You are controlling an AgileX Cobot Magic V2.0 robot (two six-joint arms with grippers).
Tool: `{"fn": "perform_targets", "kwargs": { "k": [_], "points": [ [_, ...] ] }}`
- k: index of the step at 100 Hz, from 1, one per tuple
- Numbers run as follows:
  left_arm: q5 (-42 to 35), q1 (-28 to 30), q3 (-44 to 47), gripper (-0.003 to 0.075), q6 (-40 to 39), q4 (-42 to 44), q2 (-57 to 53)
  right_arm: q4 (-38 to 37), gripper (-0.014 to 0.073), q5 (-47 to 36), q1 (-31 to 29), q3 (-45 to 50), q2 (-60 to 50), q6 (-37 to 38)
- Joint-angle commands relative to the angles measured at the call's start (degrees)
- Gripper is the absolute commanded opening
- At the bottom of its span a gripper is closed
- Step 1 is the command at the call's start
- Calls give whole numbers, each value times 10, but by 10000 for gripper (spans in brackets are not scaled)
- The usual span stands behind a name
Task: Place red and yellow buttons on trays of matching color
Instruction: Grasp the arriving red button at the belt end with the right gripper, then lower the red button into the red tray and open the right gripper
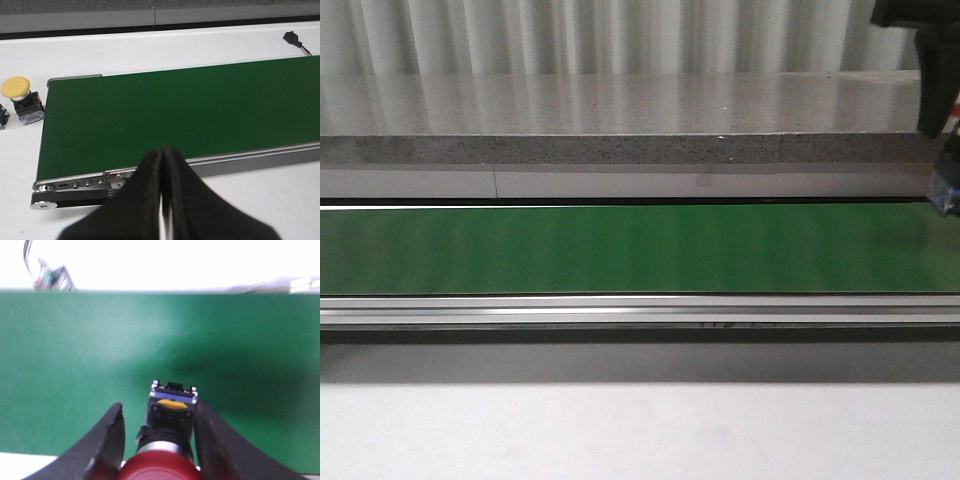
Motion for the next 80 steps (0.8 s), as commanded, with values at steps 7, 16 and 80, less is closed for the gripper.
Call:
{"fn": "perform_targets", "kwargs": {
  "k": [7, 16, 80],
  "points": [
    [-36, -4, -15, -20, 0, -10, -1, 1, 142, 58, -61, -72, -39, 0],
    [-36, -4, -15, -20, 0, -10, -1, 1, 142, 59, -99, -112, -39, 0],
    [-36, -4, -15, -20, 0, -10, -1, 2, 142, -5, -315, -152, 21, 2]
  ]
}}
